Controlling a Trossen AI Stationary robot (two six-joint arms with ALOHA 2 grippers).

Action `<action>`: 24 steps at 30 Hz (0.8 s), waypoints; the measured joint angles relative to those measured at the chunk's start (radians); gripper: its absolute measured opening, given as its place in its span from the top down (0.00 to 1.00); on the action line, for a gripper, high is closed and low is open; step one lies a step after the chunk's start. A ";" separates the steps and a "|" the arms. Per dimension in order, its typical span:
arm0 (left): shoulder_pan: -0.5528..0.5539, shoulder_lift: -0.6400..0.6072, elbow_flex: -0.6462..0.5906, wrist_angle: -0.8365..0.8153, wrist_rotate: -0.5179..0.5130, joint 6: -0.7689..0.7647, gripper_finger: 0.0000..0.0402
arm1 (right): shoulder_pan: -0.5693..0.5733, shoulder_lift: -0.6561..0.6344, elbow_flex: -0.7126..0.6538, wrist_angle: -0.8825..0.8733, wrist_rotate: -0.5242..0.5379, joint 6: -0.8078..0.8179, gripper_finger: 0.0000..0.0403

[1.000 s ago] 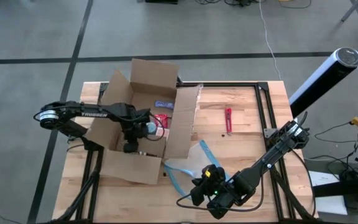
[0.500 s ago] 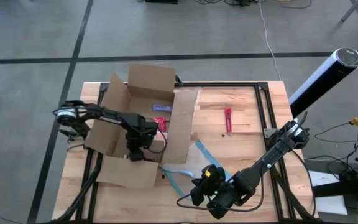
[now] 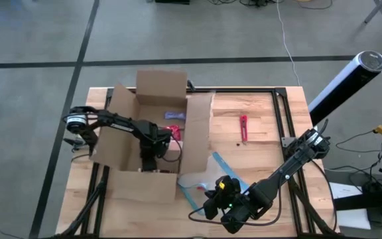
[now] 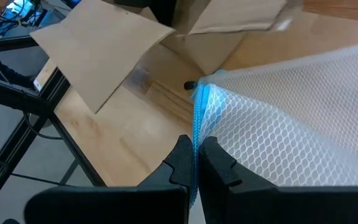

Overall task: Unpack boxes
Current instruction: Put the blue scented candle into the blue transparent zip

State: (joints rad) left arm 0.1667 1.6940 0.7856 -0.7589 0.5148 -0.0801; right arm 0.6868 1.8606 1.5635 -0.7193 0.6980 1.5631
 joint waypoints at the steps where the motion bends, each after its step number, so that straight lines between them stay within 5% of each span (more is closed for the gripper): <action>1: 0.003 -0.008 0.000 0.017 -0.012 -0.002 1.00 | 0.000 0.000 0.000 0.000 0.000 0.000 1.00; 14: 0.085 -0.179 0.025 0.039 -0.207 -0.051 1.00 | 0.000 0.000 0.000 0.000 0.000 0.000 1.00; 24: 0.136 -0.242 0.119 -0.021 -0.233 -0.018 1.00 | 0.000 0.000 0.000 0.000 0.000 0.000 1.00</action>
State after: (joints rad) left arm 0.3027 1.4521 0.9044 -0.7802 0.2823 -0.0979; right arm 0.6867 1.8606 1.5635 -0.7189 0.6983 1.5631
